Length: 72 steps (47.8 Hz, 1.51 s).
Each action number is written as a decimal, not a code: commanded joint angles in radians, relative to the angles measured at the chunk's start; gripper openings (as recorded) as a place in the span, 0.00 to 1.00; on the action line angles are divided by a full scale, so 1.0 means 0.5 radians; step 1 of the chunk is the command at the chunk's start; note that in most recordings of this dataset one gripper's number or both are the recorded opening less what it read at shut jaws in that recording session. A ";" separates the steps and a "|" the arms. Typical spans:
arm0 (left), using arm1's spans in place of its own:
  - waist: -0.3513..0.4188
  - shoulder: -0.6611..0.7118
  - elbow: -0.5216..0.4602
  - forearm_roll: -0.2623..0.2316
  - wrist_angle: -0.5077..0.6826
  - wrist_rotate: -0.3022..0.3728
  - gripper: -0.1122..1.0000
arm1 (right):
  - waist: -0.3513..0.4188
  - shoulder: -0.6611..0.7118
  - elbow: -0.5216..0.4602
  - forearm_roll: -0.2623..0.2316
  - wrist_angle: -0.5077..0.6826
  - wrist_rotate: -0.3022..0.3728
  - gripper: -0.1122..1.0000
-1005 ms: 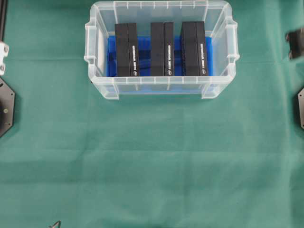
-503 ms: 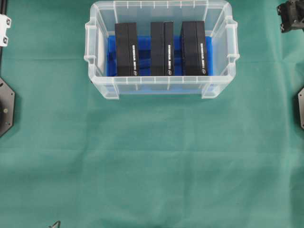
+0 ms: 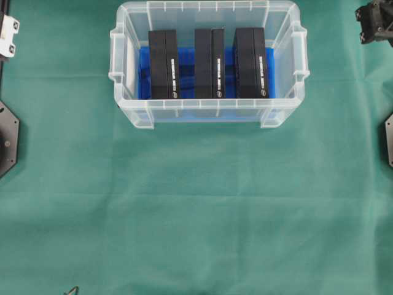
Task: Take the box out of the case with both arms.
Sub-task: 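Move both open grippers over the left and right black boxes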
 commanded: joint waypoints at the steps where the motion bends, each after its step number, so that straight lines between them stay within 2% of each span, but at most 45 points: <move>1: 0.009 0.000 -0.046 -0.009 -0.012 0.000 0.47 | -0.003 -0.031 -0.012 0.006 -0.003 0.003 0.26; 6: 0.009 0.000 -0.043 -0.009 -0.009 -0.003 0.76 | -0.003 -0.031 -0.003 -0.012 0.006 0.006 0.54; 8: 0.009 0.000 -0.043 -0.012 -0.012 -0.006 0.84 | -0.003 -0.028 0.000 -0.018 0.006 0.009 0.66; 10: 0.009 0.003 -0.043 -0.015 -0.018 -0.015 0.87 | -0.003 -0.021 0.003 -0.018 0.006 0.009 0.77; 13: 0.009 0.006 -0.046 -0.015 -0.040 -0.049 0.87 | 0.000 -0.021 0.012 -0.021 0.006 0.015 0.91; 16: 0.009 0.015 -0.043 -0.012 -0.067 -0.117 0.87 | -0.003 -0.021 0.015 -0.025 0.003 0.021 0.97; 22: 0.009 0.018 -0.034 -0.012 -0.064 -0.193 0.87 | -0.003 -0.018 0.015 -0.025 0.000 0.049 0.97; 48: 0.006 0.074 -0.049 -0.015 -0.015 -0.230 0.86 | 0.000 0.009 0.006 -0.006 0.000 0.083 0.97; 59: -0.040 0.288 -0.190 -0.015 0.034 -0.331 0.86 | 0.040 0.193 -0.092 0.043 -0.046 0.147 0.97; 72: -0.156 0.614 -0.454 -0.009 0.031 -0.439 0.86 | 0.153 0.485 -0.298 0.046 -0.252 0.190 0.97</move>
